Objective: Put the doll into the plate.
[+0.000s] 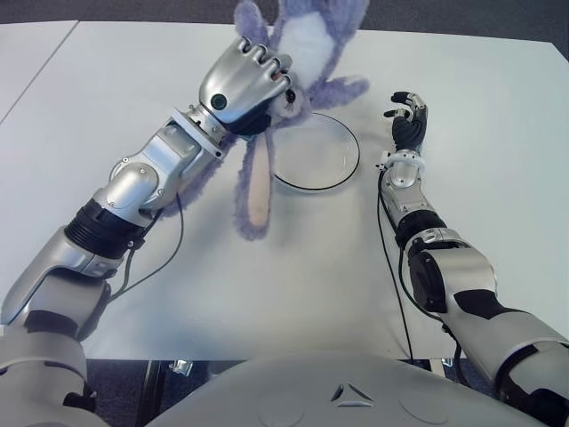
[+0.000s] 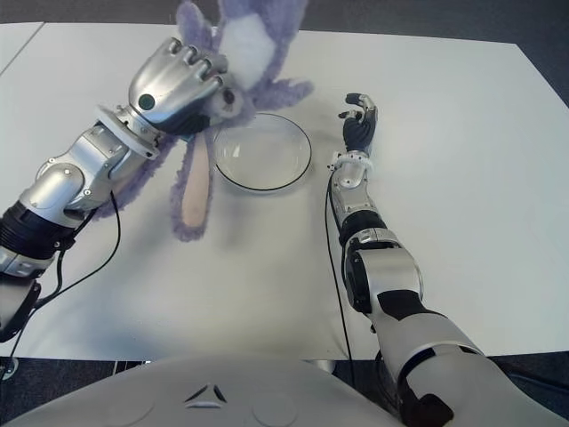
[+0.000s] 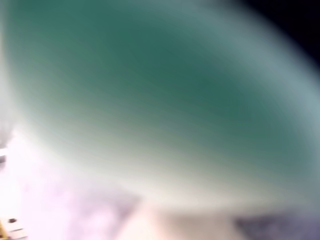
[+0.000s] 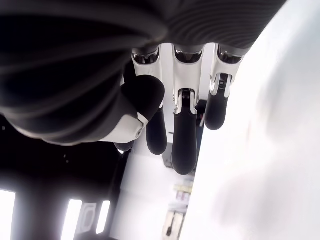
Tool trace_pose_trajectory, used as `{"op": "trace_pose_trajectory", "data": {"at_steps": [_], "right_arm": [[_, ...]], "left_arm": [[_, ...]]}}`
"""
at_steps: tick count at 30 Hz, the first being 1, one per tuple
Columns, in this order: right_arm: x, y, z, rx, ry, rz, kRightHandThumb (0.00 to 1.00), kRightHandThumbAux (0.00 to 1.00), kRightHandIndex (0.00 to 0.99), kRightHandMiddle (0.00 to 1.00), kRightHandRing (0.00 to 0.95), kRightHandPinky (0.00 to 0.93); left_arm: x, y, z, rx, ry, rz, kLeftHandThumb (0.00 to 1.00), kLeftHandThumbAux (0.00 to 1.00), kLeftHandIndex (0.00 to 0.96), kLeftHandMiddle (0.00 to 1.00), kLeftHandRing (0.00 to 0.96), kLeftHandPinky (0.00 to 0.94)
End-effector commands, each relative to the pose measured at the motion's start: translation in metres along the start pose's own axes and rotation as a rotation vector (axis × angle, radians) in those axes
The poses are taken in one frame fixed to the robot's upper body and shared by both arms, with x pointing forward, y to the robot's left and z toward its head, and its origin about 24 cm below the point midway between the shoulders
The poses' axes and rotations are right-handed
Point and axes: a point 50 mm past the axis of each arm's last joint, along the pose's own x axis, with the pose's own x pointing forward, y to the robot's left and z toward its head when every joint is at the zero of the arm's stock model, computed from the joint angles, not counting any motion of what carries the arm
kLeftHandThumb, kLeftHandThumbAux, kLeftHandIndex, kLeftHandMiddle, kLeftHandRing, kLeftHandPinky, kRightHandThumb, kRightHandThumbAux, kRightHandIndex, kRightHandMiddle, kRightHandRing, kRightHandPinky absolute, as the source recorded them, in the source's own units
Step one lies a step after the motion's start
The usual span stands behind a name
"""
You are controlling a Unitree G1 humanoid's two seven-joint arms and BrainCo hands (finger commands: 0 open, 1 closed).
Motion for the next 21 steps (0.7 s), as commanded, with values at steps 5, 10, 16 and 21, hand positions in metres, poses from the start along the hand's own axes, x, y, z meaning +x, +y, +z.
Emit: {"op": "trace_pose_trajectory", "data": {"at_steps": [5,10,16,21], "right_arm": [[-0.127,-0.013,-0.129,-0.188,0.514,0.107,1.0,0.665,0.326,0.317,0.462,0.252],[-0.127,-0.013,-0.129,-0.184,0.515,0.106,1.0,0.666,0.328,0.319,0.462,0.247],[-0.127,-0.012,-0.129,-0.185,0.518,0.107,1.0,0.666,0.327,0.319,0.461,0.239],[-0.128,-0.012,-0.129,-0.185,0.521,0.108,1.0,0.666,0.323,0.319,0.461,0.25]], "left_arm": [[-0.003,0.002,0.024,-0.1,-0.113,0.034,0.602,0.721,0.8,0.893,0.88,0.891],[-0.004,0.002,0.026,-0.117,-0.122,0.035,0.604,0.72,0.797,0.89,0.878,0.888],[-0.005,0.001,0.03,-0.114,-0.135,0.01,0.606,0.719,0.793,0.886,0.876,0.887],[-0.007,-0.003,0.032,-0.119,-0.138,-0.015,0.611,0.718,0.791,0.883,0.876,0.888]]}}
